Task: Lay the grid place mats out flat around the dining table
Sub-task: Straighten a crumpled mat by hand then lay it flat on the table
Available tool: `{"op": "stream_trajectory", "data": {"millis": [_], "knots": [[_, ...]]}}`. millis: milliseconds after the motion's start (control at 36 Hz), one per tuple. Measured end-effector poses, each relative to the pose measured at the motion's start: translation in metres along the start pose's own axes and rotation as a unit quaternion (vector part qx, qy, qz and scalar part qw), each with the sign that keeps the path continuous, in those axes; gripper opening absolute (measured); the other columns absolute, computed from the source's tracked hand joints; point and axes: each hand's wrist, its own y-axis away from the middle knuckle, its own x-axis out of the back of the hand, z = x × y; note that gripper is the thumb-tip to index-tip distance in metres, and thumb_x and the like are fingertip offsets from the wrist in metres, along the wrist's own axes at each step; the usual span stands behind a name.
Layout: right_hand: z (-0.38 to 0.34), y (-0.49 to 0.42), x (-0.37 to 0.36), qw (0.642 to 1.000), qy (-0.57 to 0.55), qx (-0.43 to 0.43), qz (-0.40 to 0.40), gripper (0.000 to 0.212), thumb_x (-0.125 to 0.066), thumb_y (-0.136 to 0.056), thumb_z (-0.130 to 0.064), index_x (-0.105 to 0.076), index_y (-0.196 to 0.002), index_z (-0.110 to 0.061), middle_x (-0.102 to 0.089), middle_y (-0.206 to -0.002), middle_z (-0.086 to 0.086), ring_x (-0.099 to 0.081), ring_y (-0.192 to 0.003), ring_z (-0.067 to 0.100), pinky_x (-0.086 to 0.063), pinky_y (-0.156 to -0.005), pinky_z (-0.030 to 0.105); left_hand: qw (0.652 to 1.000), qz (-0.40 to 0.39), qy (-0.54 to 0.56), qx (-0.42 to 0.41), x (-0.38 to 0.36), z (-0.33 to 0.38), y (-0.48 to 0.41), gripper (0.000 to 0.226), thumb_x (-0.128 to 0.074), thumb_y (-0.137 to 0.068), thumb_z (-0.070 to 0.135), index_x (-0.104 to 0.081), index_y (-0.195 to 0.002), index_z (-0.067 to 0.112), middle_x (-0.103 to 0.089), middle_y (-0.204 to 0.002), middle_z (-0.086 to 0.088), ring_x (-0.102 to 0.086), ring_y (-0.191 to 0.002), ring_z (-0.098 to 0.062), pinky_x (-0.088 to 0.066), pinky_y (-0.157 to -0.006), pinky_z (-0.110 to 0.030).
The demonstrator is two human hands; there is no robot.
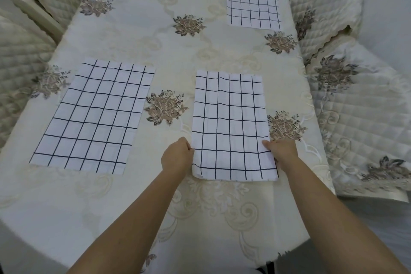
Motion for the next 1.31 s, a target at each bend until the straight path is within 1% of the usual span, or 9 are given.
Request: {"op": "stream_trajectory", "data": {"millis": [167,306,472,583,750,917,1056,1167,1306], "knots": [[-0.001,0.001,0.001,1.000,0.001,0.002,-0.002,0.041,-0.072,-0.078,-0.022,-0.044,-0.050,-0.010,-0.059,-0.076,0.016,-0.064,-0.092,0.040,-0.051,-0.086,0.053,0.992,0.046,-0.101,-0.063,-0.003,-0.001,0.003,0.023,-0.055,-0.090,0.025,-0.050,-0.100,0.006,-0.060,-0.094,-0.010,-0.056,-0.085,-0.027,-0.040,-0.064,-0.033],[-0.005,0.005,0.002,1.000,0.029,0.008,-0.010,0.028,-0.068,-0.079,-0.031,-0.049,-0.060,-0.022,-0.061,-0.088,0.010,-0.062,-0.086,0.026,-0.053,-0.088,0.043,0.952,0.125,-0.218,-0.173,-0.012,-0.006,0.002,0.045,-0.087,-0.054,0.025,-0.060,-0.082,0.003,-0.061,-0.080,-0.015,-0.059,-0.068,-0.031,-0.044,-0.052,-0.032],[-0.009,0.006,0.002,0.998,0.058,0.004,-0.011,0.037,-0.065,-0.083,-0.028,-0.044,-0.056,-0.016,-0.052,-0.069,0.006,-0.052,-0.079,0.021,-0.049,-0.079,0.036,0.925,0.089,-0.264,-0.257,-0.024,-0.013,-0.002,0.042,-0.060,-0.081,0.023,-0.061,-0.118,0.004,-0.053,-0.134,-0.015,-0.054,-0.120,-0.035,-0.049,-0.084,-0.055],[-0.009,0.003,0.003,0.997,0.072,0.013,-0.010,0.050,-0.063,-0.086,-0.021,-0.034,-0.048,-0.008,-0.041,-0.057,0.007,-0.048,-0.076,0.023,-0.036,-0.070,0.031,0.925,0.041,-0.257,-0.277,-0.026,-0.018,-0.002,0.054,-0.030,-0.088,0.034,-0.056,-0.127,0.008,-0.050,-0.139,-0.008,-0.049,-0.126,-0.031,-0.046,-0.086,-0.058],[-0.011,0.006,0.006,0.994,0.103,0.030,-0.011,0.052,-0.061,-0.088,-0.021,-0.030,-0.048,-0.009,-0.034,-0.054,0.006,-0.033,-0.050,0.017,-0.031,-0.067,0.028,0.933,0.021,-0.232,-0.275,-0.030,-0.031,-0.006,0.059,-0.022,-0.093,0.047,-0.044,-0.137,0.015,-0.040,-0.147,-0.002,-0.039,-0.134,-0.025,-0.037,-0.097,-0.058],[-0.007,0.008,0.008,0.995,0.078,0.053,-0.018,0.054,-0.065,-0.085,-0.013,-0.025,-0.048,-0.013,-0.026,-0.051,0.004,-0.025,-0.048,0.017,-0.022,-0.052,0.029,0.932,0.012,-0.232,-0.276,-0.030,-0.032,-0.006,0.068,-0.021,-0.090,0.057,-0.041,-0.139,0.015,-0.037,-0.148,-0.003,-0.035,-0.136,-0.023,-0.035,-0.098,-0.059],[-0.002,0.012,0.006,0.995,0.059,0.077,-0.016,0.055,-0.065,-0.084,-0.009,-0.024,-0.049,-0.015,-0.024,-0.051,0.002,-0.024,-0.049,0.017,-0.029,-0.059,0.026,0.938,0.008,-0.215,-0.272,-0.032,-0.034,-0.005,0.077,-0.022,-0.085,0.063,-0.028,-0.145,0.016,-0.025,-0.153,-0.002,-0.017,-0.141,-0.020,-0.024,-0.106,-0.058],[-0.001,0.015,0.006,0.996,0.045,0.072,-0.018,0.054,-0.064,-0.085,-0.007,-0.024,-0.049,-0.015,-0.025,-0.051,0.002,-0.023,-0.048,0.017,-0.020,-0.050,0.028,0.941,0.007,-0.207,-0.269,-0.031,-0.036,-0.005,0.085,-0.009,-0.082,0.071,-0.015,-0.148,0.017,-0.007,-0.156,0.002,-0.001,-0.142,-0.015,-0.012,-0.111,-0.054],[-0.002,0.018,0.007,0.996,0.032,0.077,-0.007,0.054,-0.061,-0.088,-0.014,-0.024,-0.049,-0.015,-0.024,-0.050,0.002,-0.021,-0.047,0.017,-0.017,-0.048,0.028,0.952,0.014,-0.158,-0.263,-0.033,-0.038,-0.004,0.077,-0.010,-0.085,0.062,-0.008,-0.148,0.018,0.005,-0.153,0.007,0.006,-0.142,-0.008,-0.003,-0.114,-0.049]]}}
